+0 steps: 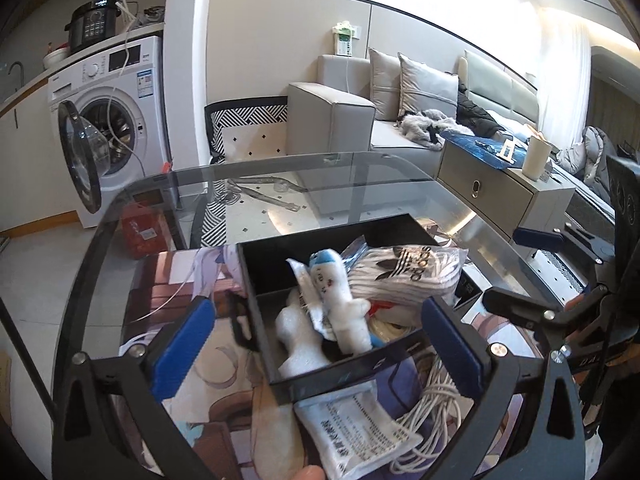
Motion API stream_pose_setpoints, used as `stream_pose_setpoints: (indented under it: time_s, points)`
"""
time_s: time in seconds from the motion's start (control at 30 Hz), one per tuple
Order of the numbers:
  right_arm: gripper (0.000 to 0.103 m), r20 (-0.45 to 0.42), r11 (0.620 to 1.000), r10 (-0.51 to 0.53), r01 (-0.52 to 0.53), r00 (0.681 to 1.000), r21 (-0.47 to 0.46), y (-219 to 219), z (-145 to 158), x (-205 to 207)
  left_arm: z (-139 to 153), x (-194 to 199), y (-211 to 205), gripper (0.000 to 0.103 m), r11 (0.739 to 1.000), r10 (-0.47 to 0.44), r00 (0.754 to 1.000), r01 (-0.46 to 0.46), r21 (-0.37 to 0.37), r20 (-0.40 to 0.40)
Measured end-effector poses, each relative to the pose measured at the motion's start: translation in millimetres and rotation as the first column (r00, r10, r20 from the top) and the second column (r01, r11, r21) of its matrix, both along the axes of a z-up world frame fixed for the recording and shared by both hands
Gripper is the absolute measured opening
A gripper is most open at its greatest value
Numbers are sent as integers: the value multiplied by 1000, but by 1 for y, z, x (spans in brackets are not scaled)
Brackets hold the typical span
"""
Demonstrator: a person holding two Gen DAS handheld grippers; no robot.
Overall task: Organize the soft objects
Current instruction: 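Withdraw both open tools from the box toward the white cable and packet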
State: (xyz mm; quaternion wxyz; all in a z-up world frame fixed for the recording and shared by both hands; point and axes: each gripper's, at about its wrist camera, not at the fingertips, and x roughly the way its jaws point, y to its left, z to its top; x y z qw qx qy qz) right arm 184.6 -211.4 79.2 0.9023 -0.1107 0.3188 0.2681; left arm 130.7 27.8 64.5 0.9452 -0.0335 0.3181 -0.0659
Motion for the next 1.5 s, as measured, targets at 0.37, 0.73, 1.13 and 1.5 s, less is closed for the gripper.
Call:
stream_pose_setpoints:
  time_s: [0.37,0.73,1.13,1.5]
  points:
    - [102,-46,999,-26,28,999,34,-6,-13,-22,-5,-24,18,103,999,41,999,-41,-22,-18]
    - [102,-65,998,-7,11,998,59,-8,-19,-40,-10,-38,17,103,999,46,999,-46,-18,-15]
    - [102,-79,999,30,-27,996,40,-1,-30,-55,-19,-51,9,103,999,41,999,-41,-4,-26]
    - [102,-132,996,90,-90,987,2,19,-46,-61,-31,-57,16,103,999,44,997,-46,-22,-66]
